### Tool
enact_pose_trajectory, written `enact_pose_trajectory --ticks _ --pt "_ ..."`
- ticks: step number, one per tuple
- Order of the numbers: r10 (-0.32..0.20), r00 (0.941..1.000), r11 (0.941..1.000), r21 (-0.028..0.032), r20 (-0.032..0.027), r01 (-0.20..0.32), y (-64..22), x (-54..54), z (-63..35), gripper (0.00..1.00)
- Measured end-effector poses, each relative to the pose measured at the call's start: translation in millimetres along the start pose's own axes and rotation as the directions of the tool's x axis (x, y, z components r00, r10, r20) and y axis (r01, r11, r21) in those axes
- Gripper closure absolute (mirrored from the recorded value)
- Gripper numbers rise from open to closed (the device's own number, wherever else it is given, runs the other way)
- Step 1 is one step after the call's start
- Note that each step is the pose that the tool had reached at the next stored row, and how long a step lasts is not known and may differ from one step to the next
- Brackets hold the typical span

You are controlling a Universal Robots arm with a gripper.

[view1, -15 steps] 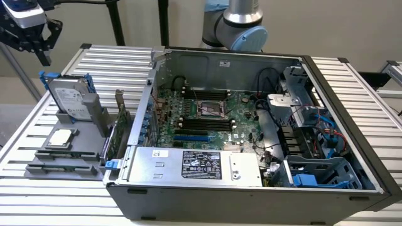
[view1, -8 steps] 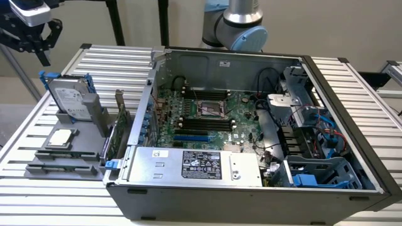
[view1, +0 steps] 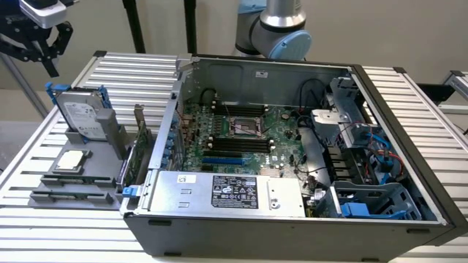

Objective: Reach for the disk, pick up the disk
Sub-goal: 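Pick up the disk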

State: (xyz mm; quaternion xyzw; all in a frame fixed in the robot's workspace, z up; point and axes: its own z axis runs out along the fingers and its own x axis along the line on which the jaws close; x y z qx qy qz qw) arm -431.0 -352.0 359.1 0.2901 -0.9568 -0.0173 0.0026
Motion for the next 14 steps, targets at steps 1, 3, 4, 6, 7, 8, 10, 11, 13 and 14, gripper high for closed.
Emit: enact_pose_trajectory --ticks 1,3,4,6,7,8,10,11,13,14 --pt "-0.018 0.9998 0.9998 0.0 -0.0005 0.018 0.0 0.0 0.0 0.89" --pt "-0.054 0.9985 0.9985 -0.0001 -0.0016 0.054 0.0 0.0 0.0 0.89" --pt "-0.072 0.9974 0.9974 -0.0003 -0.0022 0.072 0.0 0.0 0.0 0.89" --pt "-0.108 0.9942 0.9942 -0.0006 -0.0035 0.108 0.1 0.0 -0.2 0.89" --pt "-0.125 0.9921 0.9921 -0.0007 -0.0041 0.125 0.1 0.0 -0.3 0.89" --pt "-0.145 0.9894 0.9894 -0.0009 -0.0047 0.145 0.1 0.0 -0.4 0.89" --pt "-0.18 0.9836 0.9836 -0.0013 -0.0059 0.18 0.1 0.0 -0.5 0.89" --pt "-0.198 0.9801 0.9802 -0.0015 -0.0065 0.198 0.0 0.0 -0.7 0.89" --pt "-0.233 0.9724 0.9724 -0.002 -0.0077 0.233 0.0 0.0 -1.0 0.89" --pt "-0.252 0.9678 0.9678 -0.0022 -0.0083 0.252 0.0 0.0 -1.1 0.89"
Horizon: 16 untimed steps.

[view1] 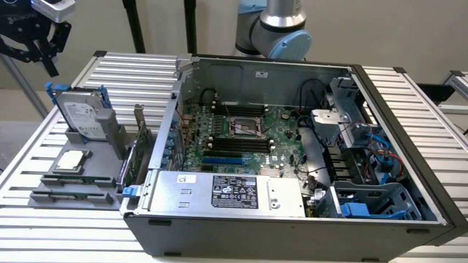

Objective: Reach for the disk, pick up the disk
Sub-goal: 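Pick up the disk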

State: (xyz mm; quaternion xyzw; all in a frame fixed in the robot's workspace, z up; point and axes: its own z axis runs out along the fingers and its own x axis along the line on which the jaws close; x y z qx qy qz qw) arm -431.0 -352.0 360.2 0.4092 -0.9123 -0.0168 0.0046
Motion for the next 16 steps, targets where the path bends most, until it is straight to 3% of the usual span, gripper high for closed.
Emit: enact_pose_trajectory --ticks 6,16 --pt "-0.107 0.9942 0.9942 -0.0007 -0.0036 0.107 0.0 0.0 -0.5 0.89" --pt "-0.254 0.9671 0.9671 -0.0025 -0.0086 0.254 -0.6 -0.7 -0.6 0.89"
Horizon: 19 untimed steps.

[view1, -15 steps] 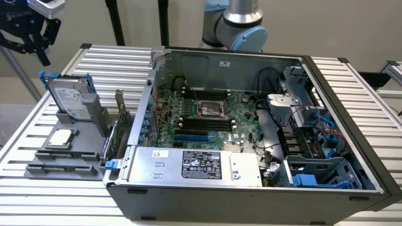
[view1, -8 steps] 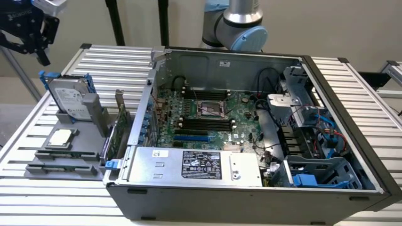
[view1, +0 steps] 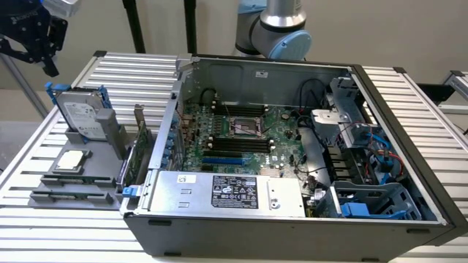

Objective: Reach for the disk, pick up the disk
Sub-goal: 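Pick up the disk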

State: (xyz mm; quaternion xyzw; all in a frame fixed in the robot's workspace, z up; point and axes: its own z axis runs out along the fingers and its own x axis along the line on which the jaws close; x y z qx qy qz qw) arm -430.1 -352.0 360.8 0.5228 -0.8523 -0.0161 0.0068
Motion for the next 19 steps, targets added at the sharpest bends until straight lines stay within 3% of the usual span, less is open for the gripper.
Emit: enact_pose_trajectory --ticks 5,9,14,17,19 --pt "-0.08 0.9968 0.9968 -0.0005 -0.0027 0.08 -0.3 0.0 0.0 0.89" --pt "-0.147 0.9891 0.9891 -0.0011 -0.005 0.147 -0.3 -0.1 0.0 0.89" --pt "-0.194 0.9809 0.9809 -0.0016 -0.0065 0.194 -1.6 -0.8 0.0 0.89" --pt "-0.231 0.9729 0.9729 -0.002 -0.0078 0.231 -1.8 -0.8 0.1 0.89" --pt "-0.266 0.9639 0.964 -0.0023 -0.0089 0.266 -1.9 -0.8 0.2 0.89"
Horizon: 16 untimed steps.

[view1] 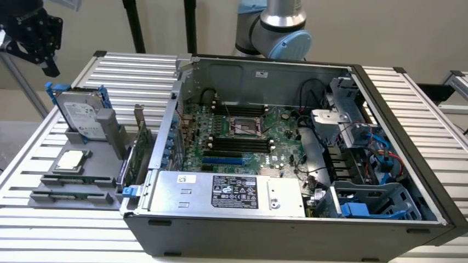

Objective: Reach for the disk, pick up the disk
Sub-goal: 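Pick up the disk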

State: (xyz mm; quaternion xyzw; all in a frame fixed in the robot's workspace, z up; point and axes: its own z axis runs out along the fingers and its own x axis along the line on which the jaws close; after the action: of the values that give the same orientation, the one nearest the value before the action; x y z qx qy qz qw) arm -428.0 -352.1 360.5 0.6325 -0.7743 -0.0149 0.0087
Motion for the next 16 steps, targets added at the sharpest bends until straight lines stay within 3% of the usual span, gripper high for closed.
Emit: enact_pose_trajectory --ticks 6,10,16 --pt "-0.108 0.9942 0.9942 0.0064 -0.0027 0.108 0.0 -0.1 2.0 0.89" --pt "-0.18 0.9836 0.9835 0.0108 -0.0047 0.18 -0.1 -0.1 3.0 0.89" --pt "-0.267 0.9638 0.9637 0.0103 -0.0067 0.267 -0.4 -0.2 3.2 0.89"
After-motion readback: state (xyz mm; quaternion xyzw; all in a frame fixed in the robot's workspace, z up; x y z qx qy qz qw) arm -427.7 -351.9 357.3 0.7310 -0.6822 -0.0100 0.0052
